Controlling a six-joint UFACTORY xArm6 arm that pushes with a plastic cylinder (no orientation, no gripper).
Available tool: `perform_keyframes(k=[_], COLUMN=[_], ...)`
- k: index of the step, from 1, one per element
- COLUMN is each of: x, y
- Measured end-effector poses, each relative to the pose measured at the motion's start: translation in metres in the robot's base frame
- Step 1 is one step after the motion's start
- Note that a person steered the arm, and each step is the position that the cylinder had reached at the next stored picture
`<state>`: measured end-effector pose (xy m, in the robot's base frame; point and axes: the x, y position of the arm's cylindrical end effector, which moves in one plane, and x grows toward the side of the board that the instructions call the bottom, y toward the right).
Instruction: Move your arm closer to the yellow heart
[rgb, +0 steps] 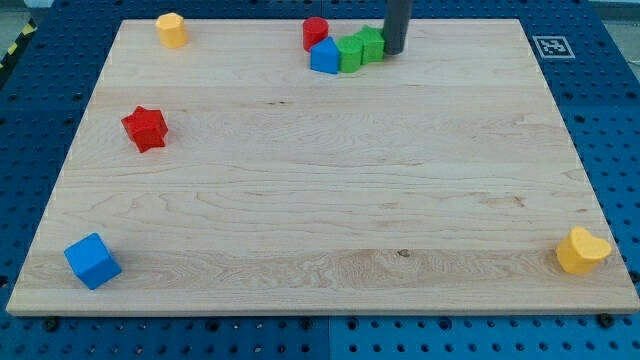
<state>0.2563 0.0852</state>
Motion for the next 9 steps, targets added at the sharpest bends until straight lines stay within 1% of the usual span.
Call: perform_keyframes(k=[1, 2, 3, 4, 5, 6, 7, 9], x=[0.0, 0.001, 0.054, 0.118, 0.155, 0.155, 0.172, 0.252], y=[-0.019, -0.019, -0.017, -0.02, -0.019, -0.019, 0.044, 0.2])
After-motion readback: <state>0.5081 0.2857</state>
